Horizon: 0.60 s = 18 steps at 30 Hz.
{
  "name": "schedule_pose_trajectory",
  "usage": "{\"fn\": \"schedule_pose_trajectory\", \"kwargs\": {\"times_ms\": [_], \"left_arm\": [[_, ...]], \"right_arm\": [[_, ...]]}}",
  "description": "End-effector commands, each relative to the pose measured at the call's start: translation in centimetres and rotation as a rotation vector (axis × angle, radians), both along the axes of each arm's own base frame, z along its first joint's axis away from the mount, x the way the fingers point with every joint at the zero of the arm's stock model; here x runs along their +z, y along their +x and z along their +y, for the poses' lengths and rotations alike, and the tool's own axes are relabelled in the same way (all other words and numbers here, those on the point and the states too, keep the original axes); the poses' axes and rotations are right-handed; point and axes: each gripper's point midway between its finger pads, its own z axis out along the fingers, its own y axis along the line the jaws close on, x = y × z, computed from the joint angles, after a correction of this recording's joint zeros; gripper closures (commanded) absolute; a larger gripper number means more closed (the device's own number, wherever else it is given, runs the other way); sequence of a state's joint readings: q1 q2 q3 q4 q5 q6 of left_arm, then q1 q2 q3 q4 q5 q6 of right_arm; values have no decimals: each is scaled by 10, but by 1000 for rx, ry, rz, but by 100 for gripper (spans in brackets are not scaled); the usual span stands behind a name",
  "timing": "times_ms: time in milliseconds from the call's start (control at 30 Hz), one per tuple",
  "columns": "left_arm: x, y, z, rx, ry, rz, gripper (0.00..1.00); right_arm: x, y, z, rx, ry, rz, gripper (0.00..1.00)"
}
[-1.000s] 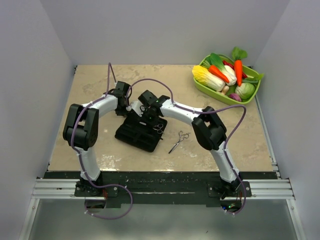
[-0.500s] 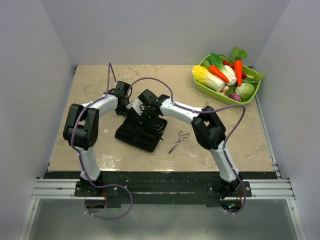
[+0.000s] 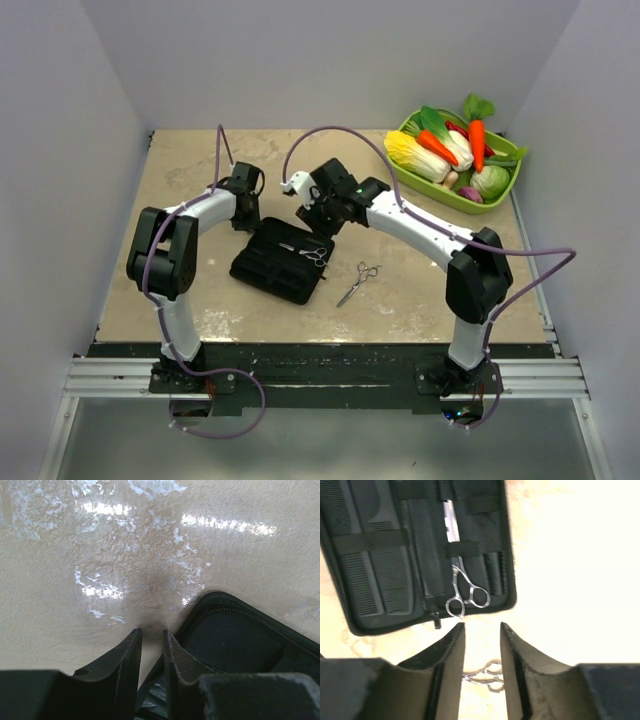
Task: Sort the hair-cutting tools
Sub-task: Place the scissors in the hairdressing tool bag.
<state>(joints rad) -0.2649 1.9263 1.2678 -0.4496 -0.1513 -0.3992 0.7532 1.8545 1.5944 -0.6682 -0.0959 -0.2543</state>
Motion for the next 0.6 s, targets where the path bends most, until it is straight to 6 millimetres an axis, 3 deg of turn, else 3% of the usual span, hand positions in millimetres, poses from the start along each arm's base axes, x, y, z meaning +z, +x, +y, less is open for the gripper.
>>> {"fn": "schedule_pose_trajectory", "kwargs": {"times_ms": [0,200,367,567], "left_arm": [[-11,-12,-17,-60,-40,62,71],[4,-14,-26,-64,-98,43,70],[3,-18,-27,-65,-106,46,70],[6,-17,-26,-62,-105,41,70]], "right_arm": [[-19,-5,-14,19,-59,28,67],[-38,-10,-11,120,-80,45,67],[-51,-8,-7,157,-108,77,66],[-58,-23,0,203,-87,153,65]]}}
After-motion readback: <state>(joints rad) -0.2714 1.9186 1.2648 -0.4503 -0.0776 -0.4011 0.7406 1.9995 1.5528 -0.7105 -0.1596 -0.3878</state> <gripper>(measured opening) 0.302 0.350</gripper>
